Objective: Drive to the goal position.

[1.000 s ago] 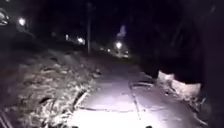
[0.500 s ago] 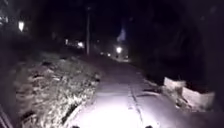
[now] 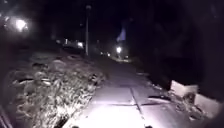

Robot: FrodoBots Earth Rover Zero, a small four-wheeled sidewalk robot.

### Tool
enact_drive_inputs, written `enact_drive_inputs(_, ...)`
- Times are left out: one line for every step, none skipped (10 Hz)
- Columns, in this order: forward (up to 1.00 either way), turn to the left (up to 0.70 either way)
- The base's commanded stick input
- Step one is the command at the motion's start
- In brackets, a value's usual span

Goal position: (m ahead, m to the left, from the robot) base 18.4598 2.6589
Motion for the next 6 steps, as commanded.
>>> enact_drive_inputs(0.70,-0.35)
enact_drive_inputs(0.70,-0.35)
enact_drive_inputs(0.70,-0.30)
enact_drive_inputs(0.70,-0.17)
enact_drive_inputs(0.70,-0.04)
enact_drive_inputs(0.70,0.00)
